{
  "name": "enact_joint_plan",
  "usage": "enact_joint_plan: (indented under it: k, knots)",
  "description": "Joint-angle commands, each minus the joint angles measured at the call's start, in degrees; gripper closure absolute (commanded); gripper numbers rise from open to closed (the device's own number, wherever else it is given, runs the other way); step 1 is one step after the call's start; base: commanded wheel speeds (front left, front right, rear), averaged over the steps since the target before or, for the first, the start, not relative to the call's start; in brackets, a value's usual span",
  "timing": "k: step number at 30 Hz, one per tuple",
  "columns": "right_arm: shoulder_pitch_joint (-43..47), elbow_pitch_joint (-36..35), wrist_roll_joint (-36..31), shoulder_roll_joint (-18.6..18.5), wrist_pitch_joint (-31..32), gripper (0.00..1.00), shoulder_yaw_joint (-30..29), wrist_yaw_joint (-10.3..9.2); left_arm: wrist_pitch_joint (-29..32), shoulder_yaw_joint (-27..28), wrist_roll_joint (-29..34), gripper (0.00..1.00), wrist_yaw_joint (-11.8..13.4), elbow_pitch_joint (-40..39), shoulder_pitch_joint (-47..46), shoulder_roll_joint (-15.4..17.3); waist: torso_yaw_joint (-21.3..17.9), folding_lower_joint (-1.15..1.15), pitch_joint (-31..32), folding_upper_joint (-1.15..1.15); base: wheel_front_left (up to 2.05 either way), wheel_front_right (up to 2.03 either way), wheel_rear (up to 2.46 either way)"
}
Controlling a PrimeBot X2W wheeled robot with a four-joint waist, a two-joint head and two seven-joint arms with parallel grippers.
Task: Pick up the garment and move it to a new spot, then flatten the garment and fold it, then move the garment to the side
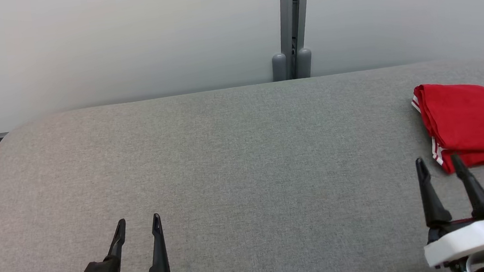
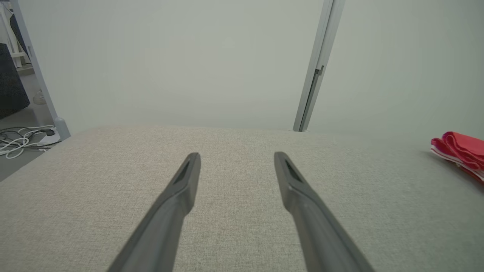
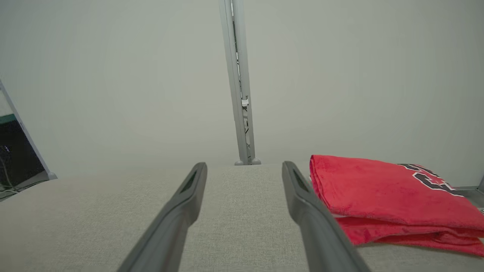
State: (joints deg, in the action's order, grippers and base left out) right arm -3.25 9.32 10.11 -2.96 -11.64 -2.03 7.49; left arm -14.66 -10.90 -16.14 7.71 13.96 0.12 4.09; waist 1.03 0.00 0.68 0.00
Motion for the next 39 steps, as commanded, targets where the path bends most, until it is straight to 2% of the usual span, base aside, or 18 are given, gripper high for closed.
enact_joint_plan:
  k: [1,11,38,39]
  knots:
    - [0.76,-0.29,1.65,-0.04,-0.43,0.0,0.42,0.03,-0.23,0.03,0.01,0.0,0.32,-0.36,0.53,0.03,0.28,0.0,0.23,0.0,0.0,0.0,0.0]
    - [1.33,2.39,5.7,-0.11,-1.66,0.0,7.05,0.03,-0.52,-0.04,0.31,0.0,0.41,-1.42,1.39,-0.09,1.21,0.0,0.93,0.0,0.0,0.0,0.0]
    - [1.66,4.63,4.75,-0.09,-2.96,0.0,5.69,0.03,-0.1,-0.64,0.6,0.0,1.34,0.46,1.12,0.89,0.66,0.0,1.13,0.0,0.0,0.0,0.0]
    - [1.57,4.69,5.0,0.18,-2.51,1.0,5.93,0.0,-0.02,-0.69,0.47,1.0,0.94,0.53,1.09,0.48,0.64,0.0,1.12,0.0,0.0,0.0,0.0]
